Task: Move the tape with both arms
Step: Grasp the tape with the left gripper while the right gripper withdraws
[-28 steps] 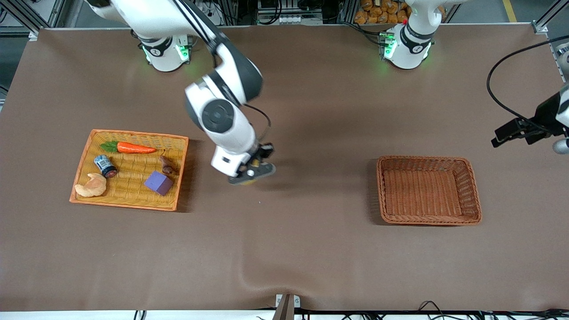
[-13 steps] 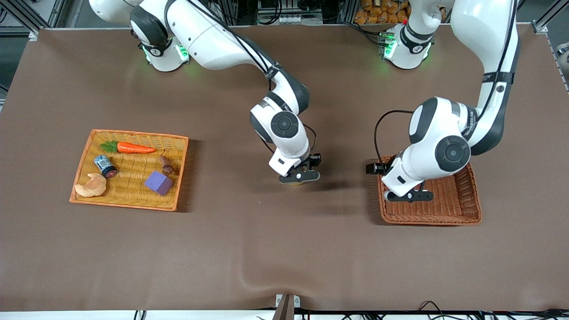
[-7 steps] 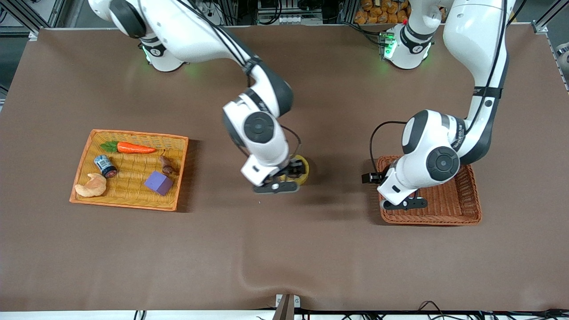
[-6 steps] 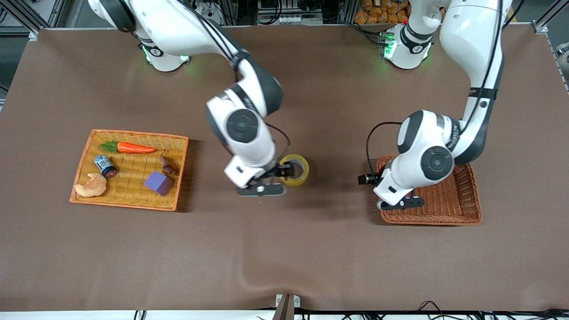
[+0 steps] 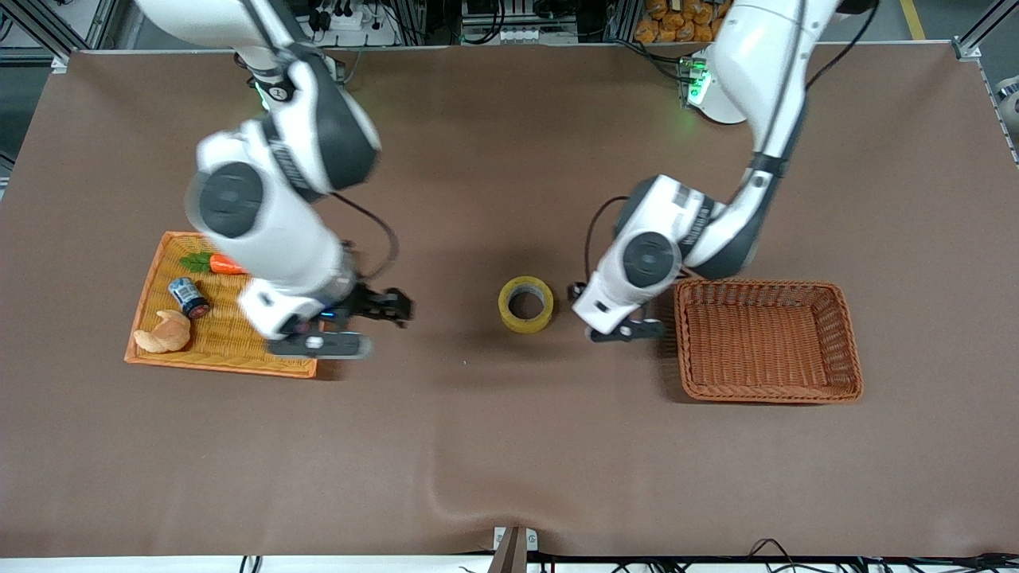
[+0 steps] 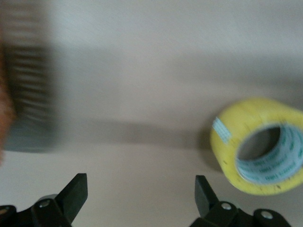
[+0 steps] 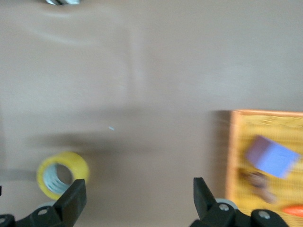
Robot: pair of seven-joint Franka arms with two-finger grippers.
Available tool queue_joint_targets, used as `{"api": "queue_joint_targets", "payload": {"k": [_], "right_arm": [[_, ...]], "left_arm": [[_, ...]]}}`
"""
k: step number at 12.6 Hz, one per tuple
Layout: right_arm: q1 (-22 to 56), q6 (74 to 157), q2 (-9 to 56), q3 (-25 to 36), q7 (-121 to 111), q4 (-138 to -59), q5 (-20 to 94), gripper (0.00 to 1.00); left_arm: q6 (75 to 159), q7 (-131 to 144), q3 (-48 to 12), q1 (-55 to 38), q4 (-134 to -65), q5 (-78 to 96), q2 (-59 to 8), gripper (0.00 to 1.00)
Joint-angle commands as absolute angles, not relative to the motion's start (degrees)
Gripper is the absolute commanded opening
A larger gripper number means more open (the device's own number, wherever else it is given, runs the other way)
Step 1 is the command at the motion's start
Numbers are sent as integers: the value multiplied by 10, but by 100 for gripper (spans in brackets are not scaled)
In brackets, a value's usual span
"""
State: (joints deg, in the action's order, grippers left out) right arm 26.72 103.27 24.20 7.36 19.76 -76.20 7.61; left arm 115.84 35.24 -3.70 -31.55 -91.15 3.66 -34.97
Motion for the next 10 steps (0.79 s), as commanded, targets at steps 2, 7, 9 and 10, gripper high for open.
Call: {"api": "queue_joint_targets", "payload": {"k": [2, 7, 9, 10], "right_arm": [[188, 979, 111, 62, 121, -864, 66, 100], [121, 932, -8, 60, 70, -939, 25, 100], [52, 892, -11, 48, 48, -923, 26, 100], [25, 892, -16, 44, 6, -923, 26, 100]], "left_arm": [[1159, 382, -28, -368, -849, 14, -404, 100], [1172, 399, -25, -389, -821, 1, -442, 100], [1195, 404, -25, -390, -821, 1, -453, 100], [1212, 417, -25, -390, -821, 1, -458, 100]]}}
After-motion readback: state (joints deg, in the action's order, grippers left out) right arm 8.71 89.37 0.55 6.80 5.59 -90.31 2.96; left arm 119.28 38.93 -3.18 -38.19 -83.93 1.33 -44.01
